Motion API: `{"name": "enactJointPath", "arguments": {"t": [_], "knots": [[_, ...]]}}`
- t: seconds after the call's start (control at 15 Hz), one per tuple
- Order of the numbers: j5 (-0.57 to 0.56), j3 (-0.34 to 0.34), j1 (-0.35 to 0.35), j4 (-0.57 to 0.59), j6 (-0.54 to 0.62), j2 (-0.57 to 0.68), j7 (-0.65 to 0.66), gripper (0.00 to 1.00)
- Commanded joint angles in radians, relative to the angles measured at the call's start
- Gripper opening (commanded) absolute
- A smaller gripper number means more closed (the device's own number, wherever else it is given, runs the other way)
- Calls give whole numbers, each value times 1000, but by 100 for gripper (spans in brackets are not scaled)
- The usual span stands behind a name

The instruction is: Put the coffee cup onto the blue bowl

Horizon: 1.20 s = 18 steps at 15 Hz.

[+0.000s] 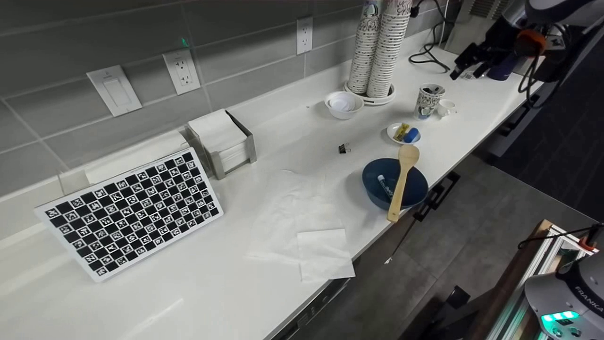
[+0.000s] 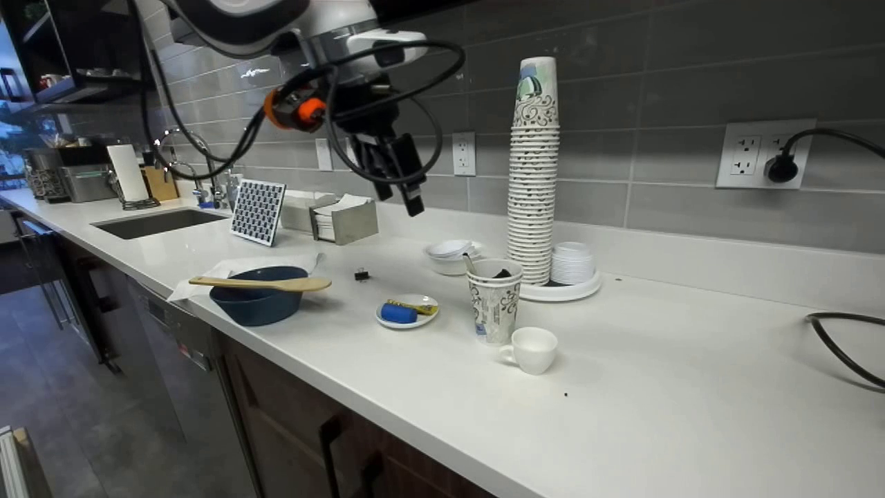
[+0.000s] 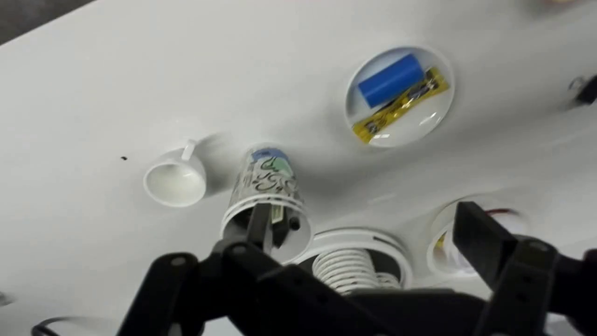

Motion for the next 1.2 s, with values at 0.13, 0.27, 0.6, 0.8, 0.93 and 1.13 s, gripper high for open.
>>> {"name": "enactJointPath", "arguments": {"t": [0.13,0.27,0.6,0.8,0.93,1.13], "knots": [[2,32,-42,70,17,94,45,100],[2,35,-41,66,17,88,45,100],[-19,8,-112,177,35,231,276,100],[-5,0,-137,243,9,321,392,100],[20,1,-140,276,-25,367,402,100],[66,9,-143,317,1,433,390,100]]}}
